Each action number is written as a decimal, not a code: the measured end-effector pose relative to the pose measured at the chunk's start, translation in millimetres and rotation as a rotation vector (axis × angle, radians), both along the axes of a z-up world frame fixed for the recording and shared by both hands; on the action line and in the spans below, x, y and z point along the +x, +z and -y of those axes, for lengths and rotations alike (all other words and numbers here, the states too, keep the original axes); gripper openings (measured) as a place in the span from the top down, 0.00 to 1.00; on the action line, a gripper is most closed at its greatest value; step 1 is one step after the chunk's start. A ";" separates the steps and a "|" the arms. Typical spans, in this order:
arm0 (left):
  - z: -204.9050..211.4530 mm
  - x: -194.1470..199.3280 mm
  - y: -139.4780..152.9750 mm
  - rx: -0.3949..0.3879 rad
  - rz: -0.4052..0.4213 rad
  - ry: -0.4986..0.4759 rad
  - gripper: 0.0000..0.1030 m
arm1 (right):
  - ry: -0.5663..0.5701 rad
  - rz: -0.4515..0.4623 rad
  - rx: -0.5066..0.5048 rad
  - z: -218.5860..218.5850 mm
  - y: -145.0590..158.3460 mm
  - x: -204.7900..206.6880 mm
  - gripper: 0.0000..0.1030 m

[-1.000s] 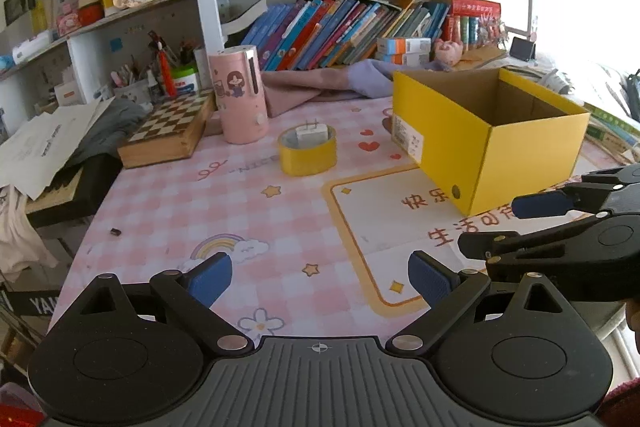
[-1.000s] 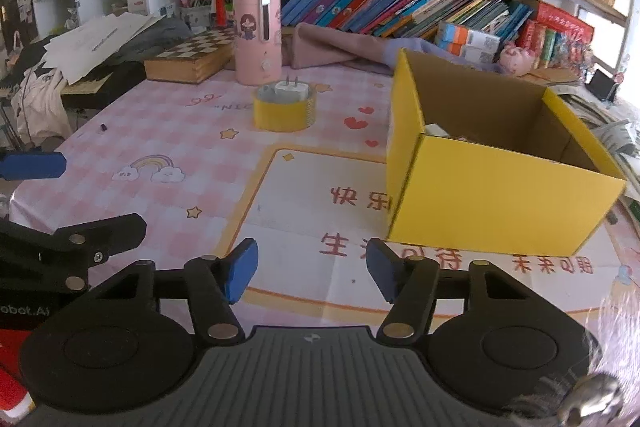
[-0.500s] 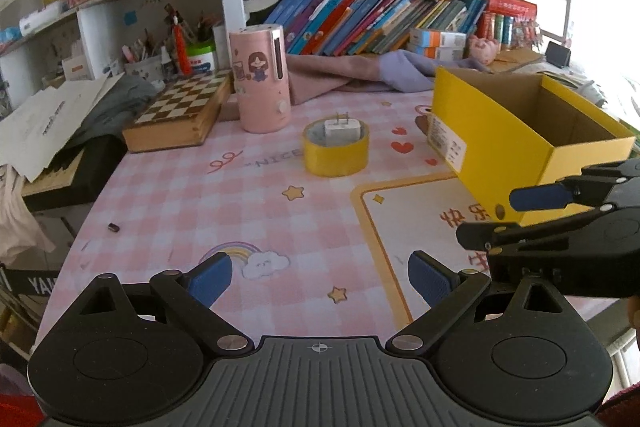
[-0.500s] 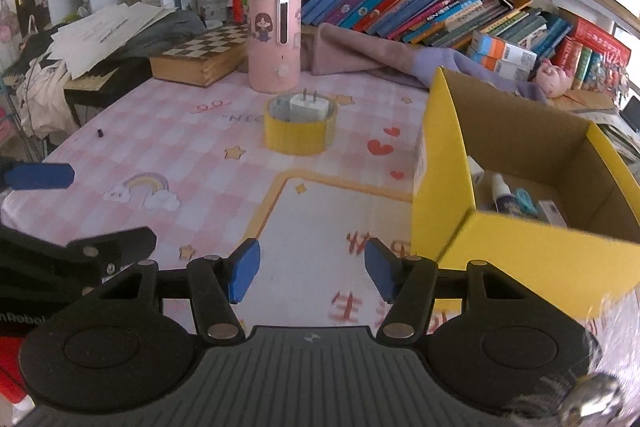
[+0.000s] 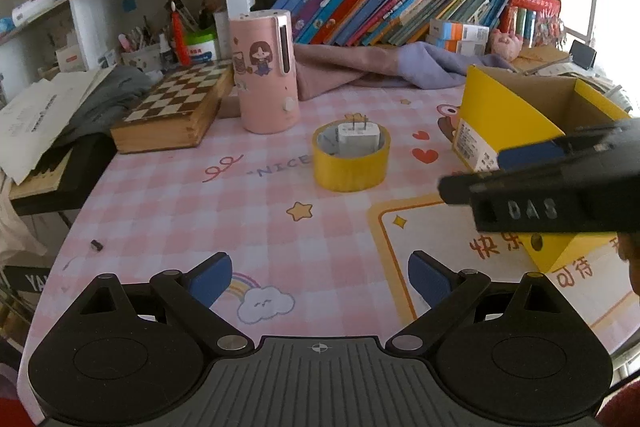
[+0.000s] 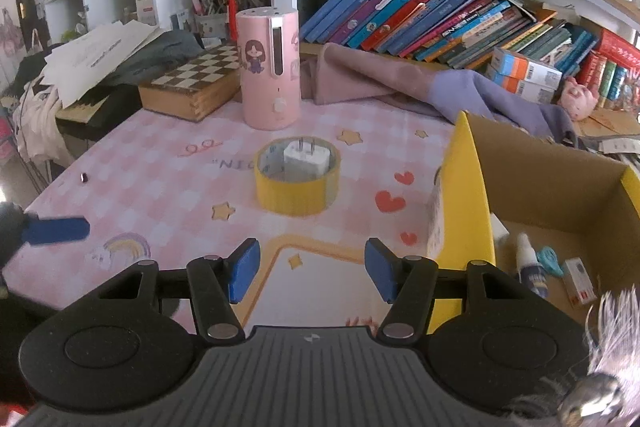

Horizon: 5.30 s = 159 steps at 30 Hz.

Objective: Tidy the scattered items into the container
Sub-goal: 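Withdraw both open tools from the box toward the yellow tape roll, then grasp the yellow tape roll with the left tool while the right tool grasps the white plug adapter inside it, then lift and carry the tape roll and plug adapter with both tools toward the yellow box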

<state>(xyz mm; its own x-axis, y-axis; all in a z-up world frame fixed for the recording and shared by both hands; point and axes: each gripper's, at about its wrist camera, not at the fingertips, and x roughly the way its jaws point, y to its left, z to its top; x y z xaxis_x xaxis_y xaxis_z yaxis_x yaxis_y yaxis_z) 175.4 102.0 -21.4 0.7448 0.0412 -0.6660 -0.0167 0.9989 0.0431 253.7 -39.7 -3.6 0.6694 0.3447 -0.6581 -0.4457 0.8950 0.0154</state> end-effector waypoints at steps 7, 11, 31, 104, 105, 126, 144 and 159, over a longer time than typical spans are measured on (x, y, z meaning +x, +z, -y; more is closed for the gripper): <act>3.1 34.4 -6.6 0.016 0.020 -0.018 0.06 | 0.016 0.000 0.018 -9.7 6.9 34.0 0.45; 4.6 60.7 -14.1 0.012 0.026 -0.027 0.06 | 0.018 0.013 0.015 -10.7 11.0 49.3 0.45; 13.0 164.3 -56.0 -0.060 0.004 -0.023 0.06 | -0.015 0.059 -0.044 -0.6 19.3 84.3 0.48; -41.6 -48.0 58.5 -0.239 0.211 0.027 0.15 | 0.042 0.025 0.019 -14.0 39.3 7.8 0.58; -39.0 -52.4 59.1 -0.237 0.209 0.019 0.15 | 0.037 0.026 0.023 -9.8 41.4 0.5 0.58; 4.2 -147.0 52.4 -0.208 0.151 -0.128 0.15 | -0.079 -0.020 0.002 46.7 18.6 -144.7 0.58; 36.3 -162.7 48.7 -0.244 0.118 -0.268 0.15 | -0.206 -0.056 -0.030 82.9 15.4 -199.5 0.58; 95.0 -146.0 48.3 -0.222 0.096 -0.476 0.15 | -0.394 -0.062 -0.005 144.7 14.9 -216.7 0.58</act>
<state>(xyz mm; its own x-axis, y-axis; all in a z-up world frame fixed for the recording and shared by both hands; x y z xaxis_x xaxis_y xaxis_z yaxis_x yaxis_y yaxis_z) 29.5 7.0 26.9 0.7048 -0.4505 -0.5480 0.4472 0.8818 -0.1498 37.0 -184.4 11.3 0.7084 0.0668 -0.7027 -0.0670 0.9974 0.0273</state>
